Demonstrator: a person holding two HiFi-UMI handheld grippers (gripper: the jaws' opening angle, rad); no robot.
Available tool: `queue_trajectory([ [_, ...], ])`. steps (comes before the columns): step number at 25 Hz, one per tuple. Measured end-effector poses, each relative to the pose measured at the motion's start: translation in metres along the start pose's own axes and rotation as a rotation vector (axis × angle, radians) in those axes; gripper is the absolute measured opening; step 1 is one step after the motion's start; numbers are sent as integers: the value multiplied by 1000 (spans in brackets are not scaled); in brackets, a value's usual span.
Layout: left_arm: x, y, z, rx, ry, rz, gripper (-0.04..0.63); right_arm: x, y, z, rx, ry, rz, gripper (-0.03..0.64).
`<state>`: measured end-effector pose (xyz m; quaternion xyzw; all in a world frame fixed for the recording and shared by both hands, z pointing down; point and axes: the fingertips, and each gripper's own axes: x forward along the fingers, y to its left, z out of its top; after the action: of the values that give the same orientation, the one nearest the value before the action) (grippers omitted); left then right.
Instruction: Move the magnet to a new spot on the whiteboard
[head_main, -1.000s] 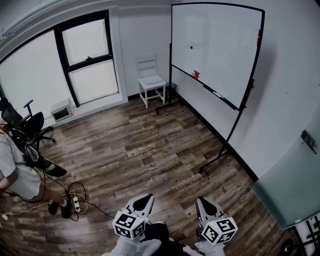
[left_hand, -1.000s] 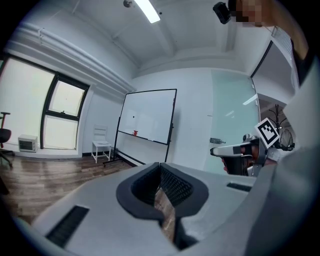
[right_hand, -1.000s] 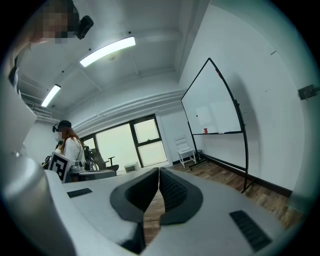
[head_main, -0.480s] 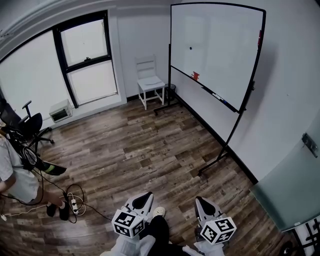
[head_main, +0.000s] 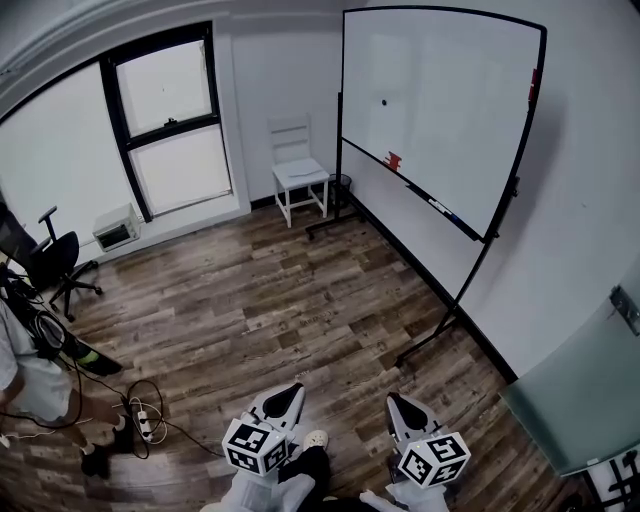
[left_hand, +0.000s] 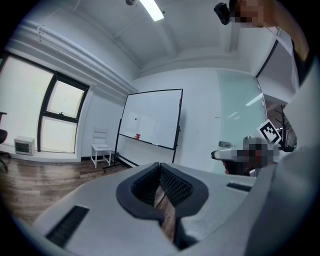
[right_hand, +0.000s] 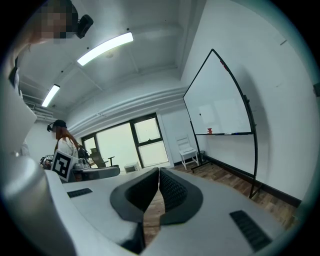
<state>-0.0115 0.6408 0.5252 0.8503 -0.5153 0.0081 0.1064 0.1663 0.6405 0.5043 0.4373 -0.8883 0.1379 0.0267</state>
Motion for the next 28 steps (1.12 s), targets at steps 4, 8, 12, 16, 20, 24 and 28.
queue_trajectory([
  [4,25,20,7,-2,-5,4,11,29,-14,9,6,1,0,29],
  [8,45,40,19,-6,-6,3,11,56,-25,20,13,3,-8,29],
  [12,66,59,28,-5,6,-2,11,81,-37,30,23,9,-15,29],
  [16,84,79,38,0,3,-10,11,105,-47,37,36,5,-30,29],
  [20,101,99,45,5,5,-13,11,129,-55,42,39,5,-35,29],
  [24,117,118,48,6,9,-15,11,150,-60,48,37,2,-38,29],
  [28,133,133,52,6,10,-23,11,168,-67,51,38,6,-46,29],
])
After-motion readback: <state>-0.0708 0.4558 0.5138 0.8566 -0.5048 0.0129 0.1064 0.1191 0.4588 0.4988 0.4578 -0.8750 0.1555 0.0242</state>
